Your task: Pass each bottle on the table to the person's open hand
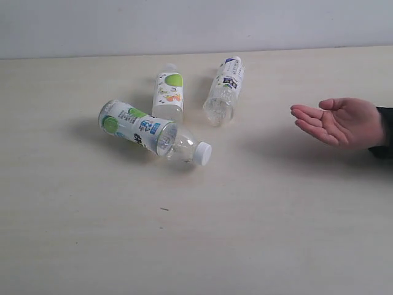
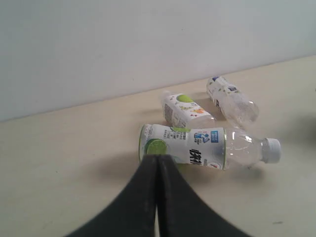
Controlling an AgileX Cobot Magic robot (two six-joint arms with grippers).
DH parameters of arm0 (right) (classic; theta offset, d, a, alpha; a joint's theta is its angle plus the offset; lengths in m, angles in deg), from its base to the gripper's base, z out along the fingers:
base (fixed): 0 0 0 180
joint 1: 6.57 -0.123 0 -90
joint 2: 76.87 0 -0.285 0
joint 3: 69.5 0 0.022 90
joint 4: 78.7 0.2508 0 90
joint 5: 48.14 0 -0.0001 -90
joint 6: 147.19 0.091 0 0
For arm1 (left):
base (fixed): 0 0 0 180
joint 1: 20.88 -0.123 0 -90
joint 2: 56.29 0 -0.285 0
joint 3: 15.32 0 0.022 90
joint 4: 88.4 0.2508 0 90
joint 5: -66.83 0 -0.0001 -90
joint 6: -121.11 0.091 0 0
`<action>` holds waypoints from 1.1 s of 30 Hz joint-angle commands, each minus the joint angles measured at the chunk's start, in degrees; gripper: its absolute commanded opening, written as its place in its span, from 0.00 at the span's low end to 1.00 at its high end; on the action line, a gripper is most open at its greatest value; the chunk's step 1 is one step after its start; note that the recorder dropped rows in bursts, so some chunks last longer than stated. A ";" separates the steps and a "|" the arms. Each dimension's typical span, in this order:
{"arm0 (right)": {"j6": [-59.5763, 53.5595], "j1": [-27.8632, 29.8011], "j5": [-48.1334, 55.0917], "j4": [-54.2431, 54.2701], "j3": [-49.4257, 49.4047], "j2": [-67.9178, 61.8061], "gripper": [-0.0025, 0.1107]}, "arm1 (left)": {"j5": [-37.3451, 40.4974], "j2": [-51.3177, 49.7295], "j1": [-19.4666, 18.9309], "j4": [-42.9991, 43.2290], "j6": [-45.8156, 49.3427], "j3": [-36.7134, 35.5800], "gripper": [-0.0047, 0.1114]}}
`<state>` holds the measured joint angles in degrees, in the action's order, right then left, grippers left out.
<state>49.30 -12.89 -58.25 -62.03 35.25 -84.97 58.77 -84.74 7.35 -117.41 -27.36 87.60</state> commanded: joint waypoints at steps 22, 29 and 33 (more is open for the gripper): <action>-66.06 -21.38 53.72 33.50 59.81 -76.44 0.02 | 6.68 0.38 -0.27 -0.29 -0.73 -0.14 0.04; -52.01 -33.43 53.56 8.97 69.16 -89.65 0.02 | 6.68 0.38 -0.27 -0.29 -0.73 -0.14 0.04; -46.63 -37.18 61.26 -2.10 78.53 -99.00 0.04 | 6.68 0.38 -0.27 -0.29 -0.73 -0.14 0.04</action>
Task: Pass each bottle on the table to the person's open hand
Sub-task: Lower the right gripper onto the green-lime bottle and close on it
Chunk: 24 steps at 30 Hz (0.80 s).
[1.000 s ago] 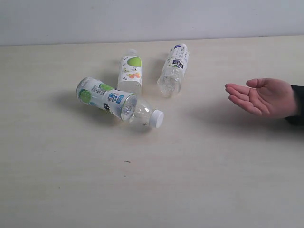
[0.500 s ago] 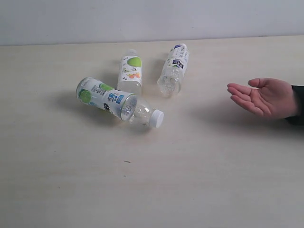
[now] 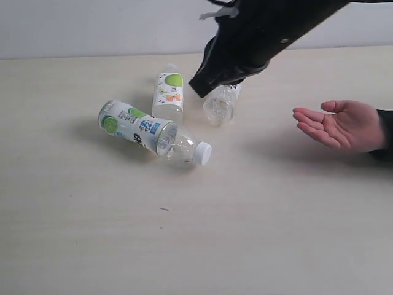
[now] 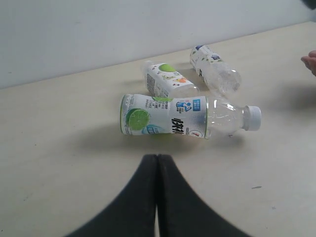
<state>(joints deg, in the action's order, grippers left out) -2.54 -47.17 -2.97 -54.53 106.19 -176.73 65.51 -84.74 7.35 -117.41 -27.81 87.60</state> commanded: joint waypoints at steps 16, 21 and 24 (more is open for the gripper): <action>-1.88 -7.39 10.34 -11.26 30.53 -30.39 0.75 | -0.06 0.38 -0.27 -0.29 -0.10 -0.14 0.04; -3.98 -8.08 2.66 -12.62 30.80 -33.38 0.75 | -0.06 0.38 -0.27 -0.29 -0.02 -0.14 0.04; -6.59 -8.08 -0.26 -12.13 30.94 -34.63 0.75 | -0.06 0.38 -0.27 -0.29 -0.02 -0.14 0.04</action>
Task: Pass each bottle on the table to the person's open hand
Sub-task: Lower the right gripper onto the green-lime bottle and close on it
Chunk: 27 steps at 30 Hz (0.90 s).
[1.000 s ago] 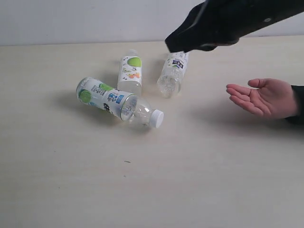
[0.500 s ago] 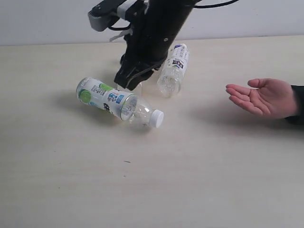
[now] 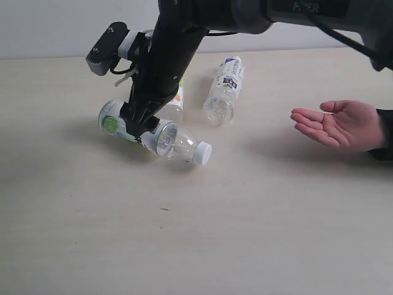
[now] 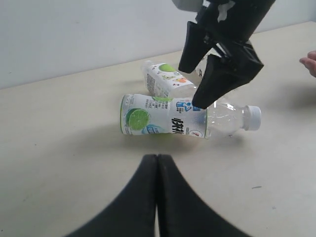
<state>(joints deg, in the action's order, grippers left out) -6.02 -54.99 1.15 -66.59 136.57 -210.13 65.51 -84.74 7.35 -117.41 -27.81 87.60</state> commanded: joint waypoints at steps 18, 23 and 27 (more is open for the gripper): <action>-3.08 -0.26 -9.95 -0.28 0.57 -6.95 0.75 | -0.06 0.38 -0.27 -0.18 -0.03 -0.14 0.04; -3.08 -0.26 -7.95 -0.28 0.57 -8.14 0.75 | -0.06 0.38 -0.27 -0.18 -0.03 -0.14 0.04; -3.08 -0.26 -6.70 -0.28 0.57 -9.02 0.75 | -0.06 0.38 -0.27 -0.18 -0.03 -0.14 0.04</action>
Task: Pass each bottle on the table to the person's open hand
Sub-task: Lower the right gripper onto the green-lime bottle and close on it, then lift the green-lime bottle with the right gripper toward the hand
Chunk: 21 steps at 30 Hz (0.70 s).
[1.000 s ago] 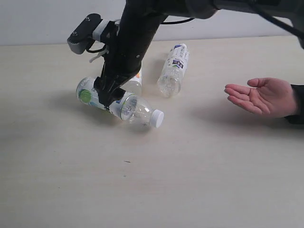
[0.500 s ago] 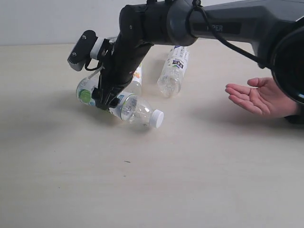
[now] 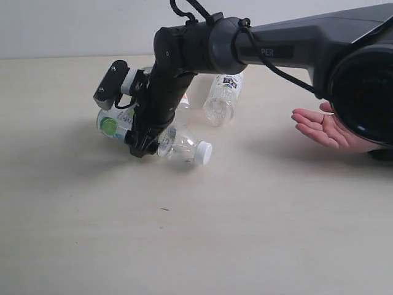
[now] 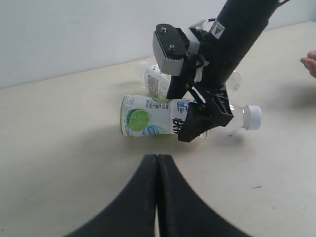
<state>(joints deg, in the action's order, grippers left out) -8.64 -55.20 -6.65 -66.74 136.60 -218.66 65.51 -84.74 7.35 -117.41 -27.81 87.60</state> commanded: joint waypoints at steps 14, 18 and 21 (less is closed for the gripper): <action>-0.34 -0.04 1.41 -0.01 0.54 -0.59 0.36 | -0.06 0.38 -0.27 -0.18 -0.03 -0.14 0.04; -0.34 -0.04 3.27 2.08 0.54 -0.27 0.09 | -0.06 0.38 -0.27 -0.18 -0.03 -0.14 0.04; -0.34 -0.04 5.36 4.37 0.54 1.05 0.02 | -0.06 0.38 -0.27 -0.18 -0.03 -0.14 0.04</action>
<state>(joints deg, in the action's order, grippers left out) -8.64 -55.20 -3.23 -64.47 136.60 -219.31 65.51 -84.74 7.35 -117.41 -27.81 87.60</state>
